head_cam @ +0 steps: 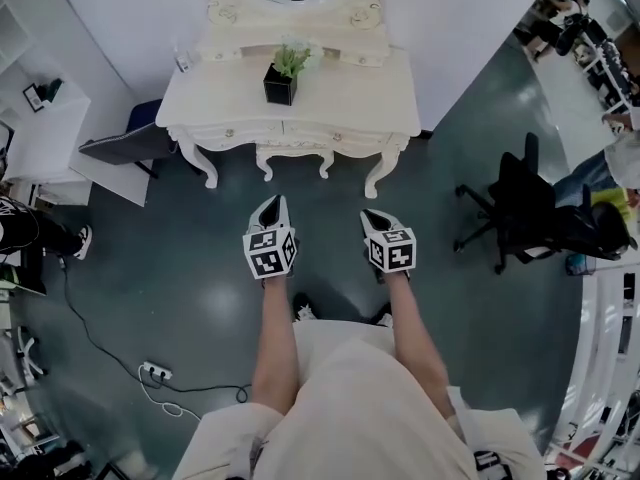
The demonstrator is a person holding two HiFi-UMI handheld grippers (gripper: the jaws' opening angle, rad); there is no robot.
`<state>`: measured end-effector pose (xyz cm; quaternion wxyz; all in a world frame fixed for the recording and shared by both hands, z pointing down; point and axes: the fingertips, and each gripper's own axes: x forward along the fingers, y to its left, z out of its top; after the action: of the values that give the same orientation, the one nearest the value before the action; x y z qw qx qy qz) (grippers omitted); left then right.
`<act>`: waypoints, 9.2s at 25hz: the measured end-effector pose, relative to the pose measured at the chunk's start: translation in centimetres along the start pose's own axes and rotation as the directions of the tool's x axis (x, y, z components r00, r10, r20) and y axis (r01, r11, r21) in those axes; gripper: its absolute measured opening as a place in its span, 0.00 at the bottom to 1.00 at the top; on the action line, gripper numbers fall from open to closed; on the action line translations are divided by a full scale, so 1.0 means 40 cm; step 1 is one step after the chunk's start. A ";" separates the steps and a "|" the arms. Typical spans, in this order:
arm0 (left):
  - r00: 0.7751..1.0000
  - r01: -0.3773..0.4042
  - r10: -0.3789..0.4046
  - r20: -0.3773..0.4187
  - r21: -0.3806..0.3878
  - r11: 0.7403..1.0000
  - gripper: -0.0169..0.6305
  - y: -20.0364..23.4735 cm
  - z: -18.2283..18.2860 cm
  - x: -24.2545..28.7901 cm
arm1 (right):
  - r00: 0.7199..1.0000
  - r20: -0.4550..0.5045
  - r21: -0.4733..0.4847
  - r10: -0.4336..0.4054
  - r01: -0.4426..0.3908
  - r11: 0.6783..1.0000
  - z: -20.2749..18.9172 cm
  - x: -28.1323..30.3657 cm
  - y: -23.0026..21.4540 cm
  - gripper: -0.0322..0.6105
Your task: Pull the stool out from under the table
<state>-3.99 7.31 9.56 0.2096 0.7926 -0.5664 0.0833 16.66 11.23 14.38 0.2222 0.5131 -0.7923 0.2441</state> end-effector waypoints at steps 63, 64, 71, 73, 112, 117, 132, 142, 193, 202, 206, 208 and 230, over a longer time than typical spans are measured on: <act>0.966 -0.020 0.037 -0.255 0.071 0.997 0.05 0.287 -0.201 0.525 | 0.979 0.180 0.113 -0.098 0.078 0.991 0.193 0.633 -0.294 0.12; 0.967 -0.010 0.027 -0.252 0.069 0.998 0.05 0.293 -0.214 0.533 | 0.980 0.176 0.104 -0.094 0.076 0.992 0.178 0.648 -0.292 0.12; 0.955 0.015 -0.004 -0.298 0.035 0.999 0.05 0.367 -0.397 0.536 | 0.987 0.104 0.127 -0.125 0.112 0.986 -0.034 0.742 -0.273 0.12; 0.954 0.002 0.005 -0.299 0.025 1.000 0.05 0.392 -0.451 0.544 | 0.988 0.081 0.134 -0.130 0.119 0.984 -0.090 0.758 -0.277 0.12; 0.965 0.123 -0.069 -0.253 0.205 0.971 0.05 0.734 -0.980 1.122 | 0.998 0.034 0.013 -0.059 0.058 0.998 -0.480 1.385 -0.542 0.13; 0.968 0.111 -0.060 -0.242 0.204 0.973 0.10 0.808 -0.968 1.200 | 0.998 -0.011 0.000 -0.058 0.058 0.998 -0.515 1.444 -0.586 0.34; 0.966 0.014 0.074 -0.248 0.336 0.942 0.57 0.912 -0.932 1.406 | 0.990 -0.125 -0.083 0.061 -0.072 0.994 -0.491 1.632 -0.631 0.52; 0.958 0.016 0.087 -0.273 0.354 0.935 0.51 0.908 -0.937 1.439 | 0.987 -0.154 -0.157 -0.040 0.015 0.988 -0.483 1.685 -0.659 0.49; 0.938 0.103 -0.014 -0.347 0.240 0.965 0.47 0.718 -1.271 0.843 | 0.952 -0.298 -0.153 -0.069 0.024 0.988 -0.911 1.239 -0.431 0.47; 0.923 0.096 -0.009 -0.385 0.206 0.974 0.47 0.680 -1.329 0.739 | 0.942 -0.333 -0.166 -0.051 -0.005 0.986 -0.974 1.168 -0.405 0.47; 0.922 0.080 -0.001 -0.388 0.188 0.979 0.47 0.660 -1.361 0.689 | 0.945 -0.323 -0.177 -0.045 -0.014 0.984 -1.005 1.135 -0.395 0.47; 0.922 0.070 0.005 -0.388 0.179 0.981 0.47 0.654 -1.373 0.675 | 0.946 -0.322 -0.181 -0.039 -0.021 0.983 -1.014 1.127 -0.394 0.47; 0.913 -0.010 0.060 -0.404 0.126 0.992 0.46 0.538 -1.523 0.426 | 0.926 -0.377 -0.224 0.003 -0.094 0.970 -1.172 0.939 -0.350 0.47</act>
<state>-11.77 12.77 75.72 0.2726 0.7590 -0.5184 0.2845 20.25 8.63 75.88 0.4226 0.4072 -0.7715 0.2459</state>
